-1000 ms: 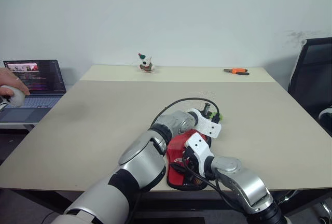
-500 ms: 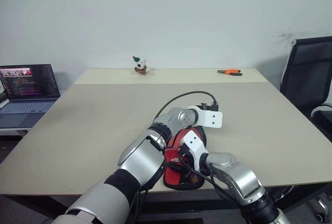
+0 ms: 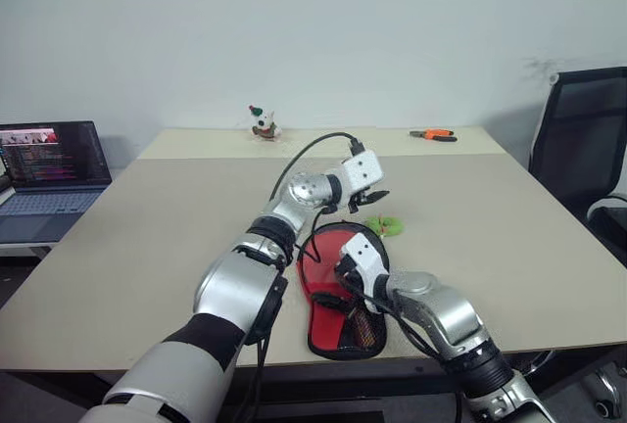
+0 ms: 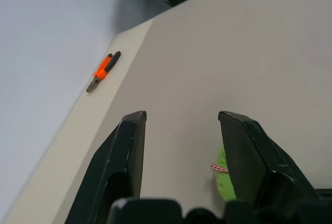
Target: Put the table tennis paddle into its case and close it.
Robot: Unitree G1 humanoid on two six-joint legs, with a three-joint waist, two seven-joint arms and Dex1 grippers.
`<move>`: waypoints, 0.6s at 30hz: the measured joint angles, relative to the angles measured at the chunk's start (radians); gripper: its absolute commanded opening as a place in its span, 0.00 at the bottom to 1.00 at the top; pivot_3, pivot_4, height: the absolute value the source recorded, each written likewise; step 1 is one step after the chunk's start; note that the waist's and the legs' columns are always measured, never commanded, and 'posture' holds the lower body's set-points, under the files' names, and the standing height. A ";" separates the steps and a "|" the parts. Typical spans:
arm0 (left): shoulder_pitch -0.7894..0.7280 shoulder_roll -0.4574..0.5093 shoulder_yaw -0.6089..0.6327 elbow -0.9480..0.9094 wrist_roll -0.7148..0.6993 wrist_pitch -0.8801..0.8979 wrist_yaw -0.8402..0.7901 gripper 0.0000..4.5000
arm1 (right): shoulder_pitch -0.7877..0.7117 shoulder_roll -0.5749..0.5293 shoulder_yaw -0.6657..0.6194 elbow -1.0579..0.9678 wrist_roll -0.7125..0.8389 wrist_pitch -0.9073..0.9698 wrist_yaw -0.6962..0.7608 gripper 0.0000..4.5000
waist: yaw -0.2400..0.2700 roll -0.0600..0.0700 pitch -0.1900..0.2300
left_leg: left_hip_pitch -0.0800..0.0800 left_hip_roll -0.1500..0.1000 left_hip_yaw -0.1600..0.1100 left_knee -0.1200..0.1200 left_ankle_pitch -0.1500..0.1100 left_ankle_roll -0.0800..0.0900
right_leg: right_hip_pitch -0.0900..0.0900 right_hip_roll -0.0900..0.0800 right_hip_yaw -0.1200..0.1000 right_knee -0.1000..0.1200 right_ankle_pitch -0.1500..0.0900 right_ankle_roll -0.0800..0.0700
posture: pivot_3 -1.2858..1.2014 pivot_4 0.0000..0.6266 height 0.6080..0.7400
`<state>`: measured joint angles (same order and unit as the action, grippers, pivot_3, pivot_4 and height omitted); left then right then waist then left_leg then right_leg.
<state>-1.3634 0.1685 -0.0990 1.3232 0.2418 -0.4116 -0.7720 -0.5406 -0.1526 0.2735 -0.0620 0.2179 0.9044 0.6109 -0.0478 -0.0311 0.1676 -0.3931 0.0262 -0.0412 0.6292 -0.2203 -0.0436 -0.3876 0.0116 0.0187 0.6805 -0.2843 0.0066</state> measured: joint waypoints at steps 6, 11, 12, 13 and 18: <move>0.143 0.093 0.025 -0.068 -0.075 0.041 -0.224 0.53 | 0.007 -0.067 -0.105 -0.271 0.196 0.138 0.072 1.00 | -0.001 0.002 0.004 | -0.010 0.000 -0.003 0.000 0.000 0.000 | -0.009 0.000 -0.002 0.001 0.001 -0.003 | 0.52 0.24 1.00; 0.265 0.165 0.024 -0.257 -0.128 0.101 -0.362 0.53 | 0.003 -0.358 -0.175 -0.365 0.243 0.148 0.158 1.00 | 0.017 0.004 0.006 | -0.020 0.000 -0.004 0.001 0.000 0.000 | -0.018 -0.002 -0.002 0.000 0.003 -0.006 | 0.52 0.24 1.00; 0.296 0.181 0.024 -0.291 -0.140 0.123 -0.385 0.53 | 0.002 -0.415 -0.192 -0.359 0.233 0.135 0.172 1.00 | 0.018 0.004 0.006 | -0.021 0.000 -0.004 0.001 0.000 0.000 | -0.018 -0.002 -0.002 0.000 0.003 -0.006 | 0.52 0.24 1.00; 0.338 0.197 0.024 -0.342 -0.151 0.154 -0.403 0.53 | 0.000 -0.463 -0.202 -0.347 0.220 0.102 0.184 1.00 | 0.018 0.004 0.006 | -0.021 -0.001 -0.004 0.001 0.000 0.000 | -0.019 -0.002 -0.002 0.000 0.003 -0.006 | 0.52 0.24 1.00; 0.516 0.197 -0.002 -0.588 -0.200 0.330 -0.444 0.53 | -0.059 -0.539 -0.149 -0.119 0.036 -0.178 0.171 1.00 | 0.016 0.003 0.006 | -0.020 -0.001 -0.004 0.002 0.000 0.000 | -0.018 0.000 -0.002 0.002 0.003 -0.006 | 0.52 0.24 1.00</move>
<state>-0.8477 0.3652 -0.1007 0.7352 0.0422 -0.0814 -1.2159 -0.5997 -0.6916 0.1243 -0.1808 0.2542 0.7262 0.7823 -0.0322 -0.0278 0.1738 -0.4132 0.0256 -0.0455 0.6313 -0.2204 -0.0433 -0.4061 0.0121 0.0169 0.6820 -0.2818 0.0001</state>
